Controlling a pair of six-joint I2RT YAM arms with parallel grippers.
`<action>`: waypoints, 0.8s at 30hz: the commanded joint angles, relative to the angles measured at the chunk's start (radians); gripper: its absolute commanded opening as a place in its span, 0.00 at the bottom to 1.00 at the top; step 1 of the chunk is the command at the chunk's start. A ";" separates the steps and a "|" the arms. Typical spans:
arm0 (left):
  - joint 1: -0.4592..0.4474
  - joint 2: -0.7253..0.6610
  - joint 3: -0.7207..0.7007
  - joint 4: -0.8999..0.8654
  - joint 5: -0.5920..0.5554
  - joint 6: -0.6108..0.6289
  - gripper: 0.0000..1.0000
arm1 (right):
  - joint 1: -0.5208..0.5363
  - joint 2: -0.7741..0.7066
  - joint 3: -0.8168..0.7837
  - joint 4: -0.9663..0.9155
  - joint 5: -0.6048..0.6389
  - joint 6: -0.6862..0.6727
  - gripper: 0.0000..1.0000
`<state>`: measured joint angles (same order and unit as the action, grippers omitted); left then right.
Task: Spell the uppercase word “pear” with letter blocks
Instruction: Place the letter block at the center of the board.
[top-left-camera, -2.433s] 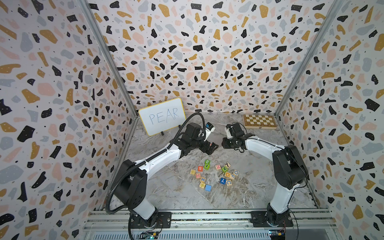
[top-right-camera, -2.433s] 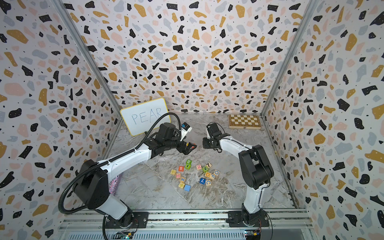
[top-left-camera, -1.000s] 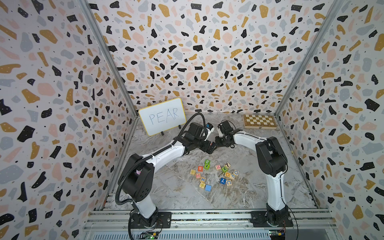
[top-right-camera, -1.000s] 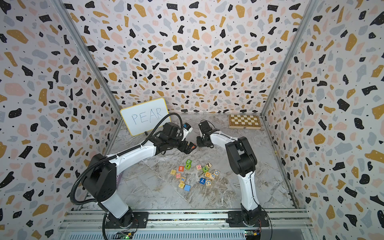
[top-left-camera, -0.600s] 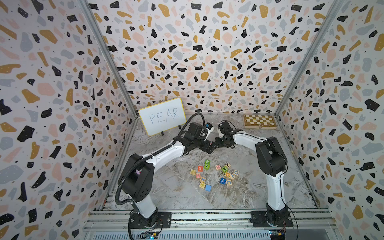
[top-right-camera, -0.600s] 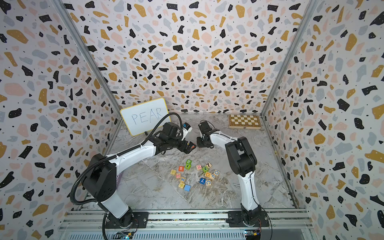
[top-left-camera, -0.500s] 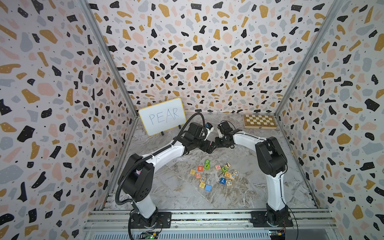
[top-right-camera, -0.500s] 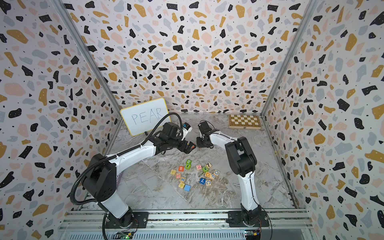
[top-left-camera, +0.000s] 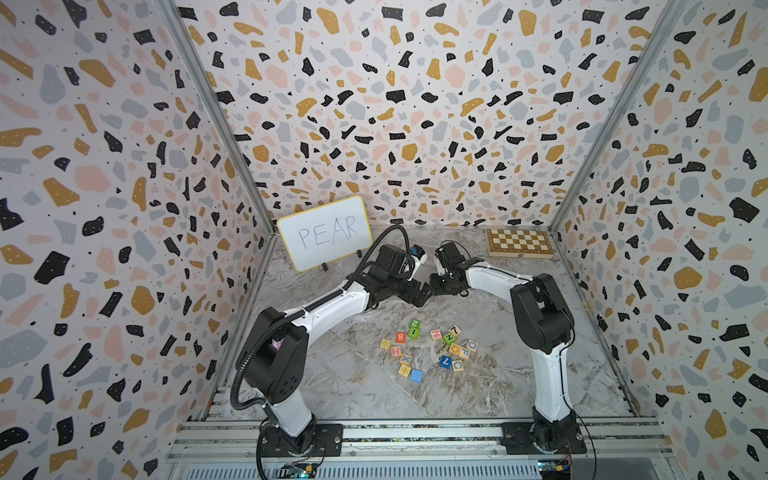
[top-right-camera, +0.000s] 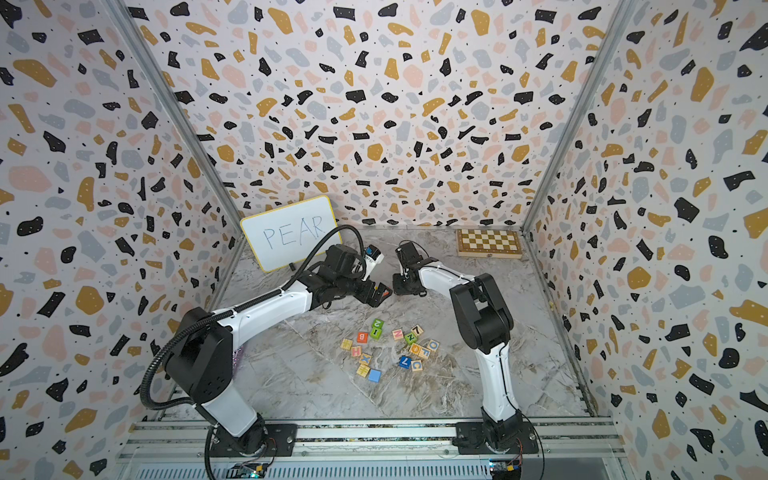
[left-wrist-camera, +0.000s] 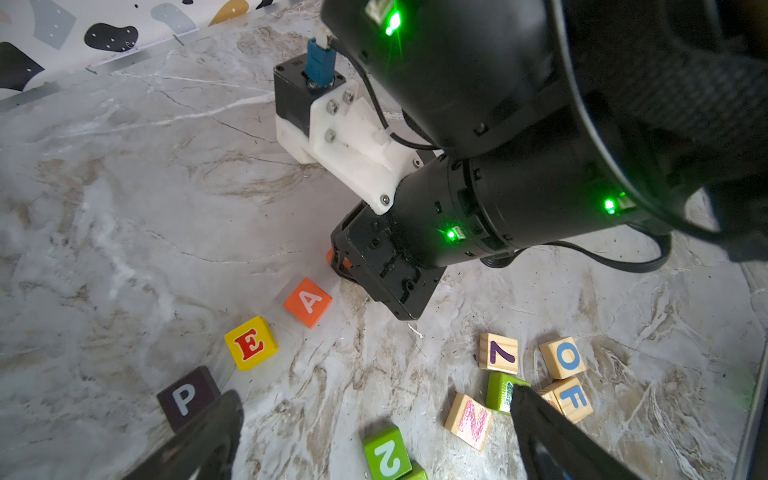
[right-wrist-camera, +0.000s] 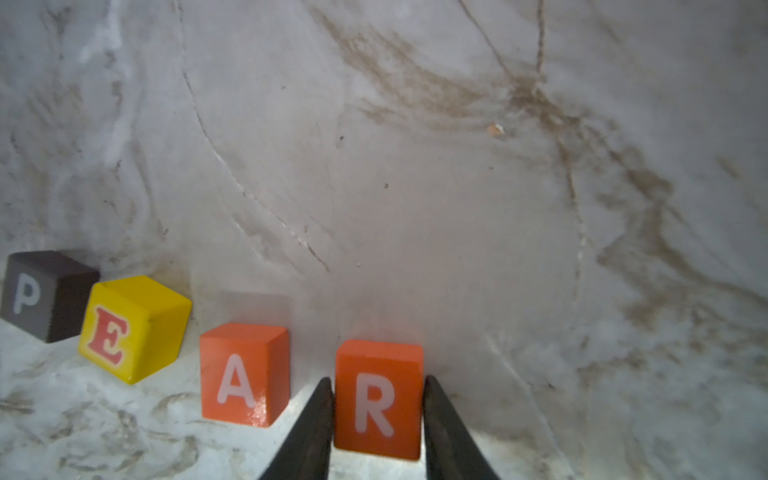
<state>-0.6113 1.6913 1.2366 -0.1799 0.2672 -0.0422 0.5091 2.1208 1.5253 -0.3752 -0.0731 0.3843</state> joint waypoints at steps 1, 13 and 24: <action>0.005 -0.002 -0.010 0.022 -0.008 -0.006 0.99 | 0.005 0.002 0.035 -0.028 0.017 0.009 0.40; 0.005 -0.018 -0.011 0.017 -0.009 -0.007 0.99 | 0.008 -0.037 0.024 -0.022 0.012 0.012 0.45; 0.010 -0.133 -0.030 0.005 -0.027 -0.011 0.99 | 0.009 -0.177 -0.021 -0.022 0.020 -0.001 0.51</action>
<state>-0.6090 1.6161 1.2190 -0.1875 0.2497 -0.0456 0.5129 2.0438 1.5112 -0.3759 -0.0711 0.3912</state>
